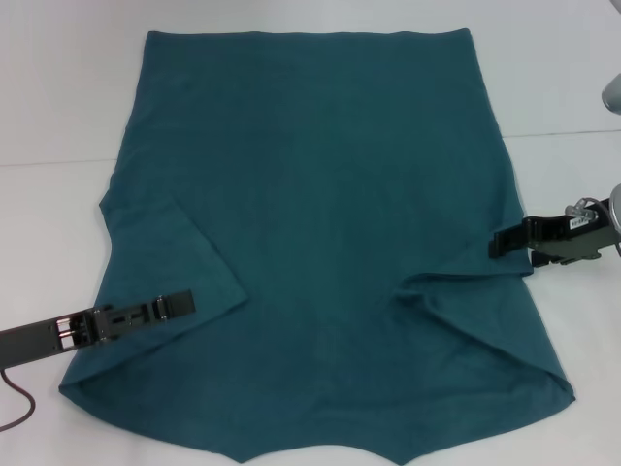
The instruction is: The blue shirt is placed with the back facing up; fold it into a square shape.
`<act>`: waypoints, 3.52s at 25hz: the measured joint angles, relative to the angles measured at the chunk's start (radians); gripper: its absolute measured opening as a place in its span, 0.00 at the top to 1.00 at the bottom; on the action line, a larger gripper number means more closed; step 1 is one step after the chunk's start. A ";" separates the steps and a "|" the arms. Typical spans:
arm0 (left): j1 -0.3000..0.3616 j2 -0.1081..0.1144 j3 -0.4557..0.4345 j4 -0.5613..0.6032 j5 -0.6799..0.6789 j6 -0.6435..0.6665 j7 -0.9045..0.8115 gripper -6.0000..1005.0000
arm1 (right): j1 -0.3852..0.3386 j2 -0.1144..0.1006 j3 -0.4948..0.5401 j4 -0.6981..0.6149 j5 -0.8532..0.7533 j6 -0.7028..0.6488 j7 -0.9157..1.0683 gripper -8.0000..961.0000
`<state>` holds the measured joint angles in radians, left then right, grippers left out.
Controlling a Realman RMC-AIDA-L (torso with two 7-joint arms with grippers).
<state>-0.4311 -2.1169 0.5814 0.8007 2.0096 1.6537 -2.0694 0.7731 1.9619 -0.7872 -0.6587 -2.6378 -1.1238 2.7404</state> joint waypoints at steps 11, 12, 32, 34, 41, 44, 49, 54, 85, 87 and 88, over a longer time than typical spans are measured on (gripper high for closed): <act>0.000 -0.002 0.000 0.000 0.000 0.000 0.001 0.22 | -0.008 -0.001 -0.015 0.001 -0.001 -0.005 0.005 0.24; 0.000 -0.003 0.000 0.000 0.000 0.000 0.001 0.22 | -0.009 -0.001 -0.015 0.001 -0.001 -0.005 0.005 0.24; -0.001 -0.003 0.000 -0.001 0.000 -0.002 0.001 0.23 | -0.010 0.018 -0.001 0.015 0.045 0.036 0.004 0.39; -0.002 -0.003 0.000 -0.001 0.000 -0.002 0.001 0.23 | -0.011 0.014 -0.001 0.014 0.046 0.026 0.004 0.48; -0.002 -0.003 0.001 -0.002 0.000 -0.002 0.001 0.23 | -0.011 0.010 -0.001 0.013 0.047 0.015 0.008 0.79; -0.002 -0.004 0.000 -0.001 0.000 -0.002 0.003 0.23 | -0.010 0.010 0.027 0.013 0.048 0.028 0.005 0.91; -0.003 -0.004 0.000 -0.001 0.000 -0.002 0.003 0.22 | 0.004 0.013 0.040 0.013 0.086 0.074 -0.004 0.95; -0.005 -0.005 0.001 -0.001 0.000 -0.002 0.003 0.22 | 0.032 0.024 0.036 0.022 0.100 0.105 -0.013 0.95; -0.004 -0.004 -0.002 -0.002 0.000 -0.002 -0.008 0.23 | 0.071 -0.038 0.035 0.012 0.137 0.070 -0.028 0.50; -0.003 0.000 -0.010 -0.001 0.000 -0.001 -0.029 0.23 | 0.065 -0.059 0.035 0.012 0.191 0.010 -0.065 0.42; -0.003 0.000 -0.010 -0.001 0.000 -0.001 -0.029 0.23 | 0.061 -0.069 0.036 0.012 0.218 -0.022 -0.085 0.39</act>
<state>-0.4337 -2.1168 0.5709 0.7992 2.0095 1.6531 -2.0989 0.8345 1.8928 -0.7514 -0.6468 -2.4198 -1.1459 2.6551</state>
